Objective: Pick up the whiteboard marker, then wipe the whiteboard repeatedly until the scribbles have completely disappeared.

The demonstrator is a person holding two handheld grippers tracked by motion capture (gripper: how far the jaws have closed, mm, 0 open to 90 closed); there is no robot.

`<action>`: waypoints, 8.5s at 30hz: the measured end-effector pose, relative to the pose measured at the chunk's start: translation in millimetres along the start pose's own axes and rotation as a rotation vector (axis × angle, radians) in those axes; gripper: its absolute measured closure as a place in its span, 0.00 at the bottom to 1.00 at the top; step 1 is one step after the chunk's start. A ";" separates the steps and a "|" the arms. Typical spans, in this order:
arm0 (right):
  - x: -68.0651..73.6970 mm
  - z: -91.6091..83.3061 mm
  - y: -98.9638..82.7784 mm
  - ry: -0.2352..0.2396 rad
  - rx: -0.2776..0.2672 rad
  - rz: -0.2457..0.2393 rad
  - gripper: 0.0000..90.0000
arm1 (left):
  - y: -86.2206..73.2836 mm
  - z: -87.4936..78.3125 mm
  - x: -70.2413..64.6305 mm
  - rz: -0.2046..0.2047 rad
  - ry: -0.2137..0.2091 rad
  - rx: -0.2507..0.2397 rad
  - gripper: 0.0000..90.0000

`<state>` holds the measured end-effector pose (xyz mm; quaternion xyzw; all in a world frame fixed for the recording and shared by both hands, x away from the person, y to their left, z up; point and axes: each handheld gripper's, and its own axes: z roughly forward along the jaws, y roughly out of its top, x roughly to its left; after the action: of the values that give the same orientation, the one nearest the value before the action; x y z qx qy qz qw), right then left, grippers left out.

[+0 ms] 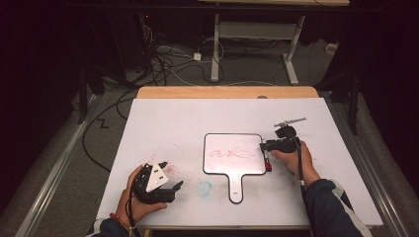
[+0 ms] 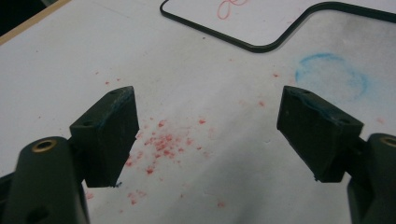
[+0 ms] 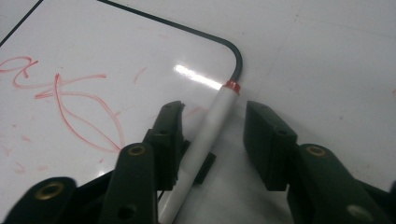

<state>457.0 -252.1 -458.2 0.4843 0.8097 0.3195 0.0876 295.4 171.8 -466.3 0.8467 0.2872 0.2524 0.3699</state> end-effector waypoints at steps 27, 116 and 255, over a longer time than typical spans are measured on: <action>31.9 -35.1 4.1 0.064 -0.213 -0.122 0.90 | 35.3 13.9 -2.0 -0.146 -0.135 -0.109 0.24; 67.7 -98.9 -107.9 -0.125 -0.432 -0.487 0.31 | 100.1 118.2 9.1 -0.209 -0.149 -0.111 0.87; 75.2 -89.1 -117.6 -0.169 -0.337 -0.572 0.29 | 123.6 154.8 -12.8 -0.182 -0.105 -0.122 0.88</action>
<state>292.4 -265.9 -446.9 0.2409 0.8385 0.3702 0.3192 422.4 19.3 -466.4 0.8051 0.3272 0.1902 0.4567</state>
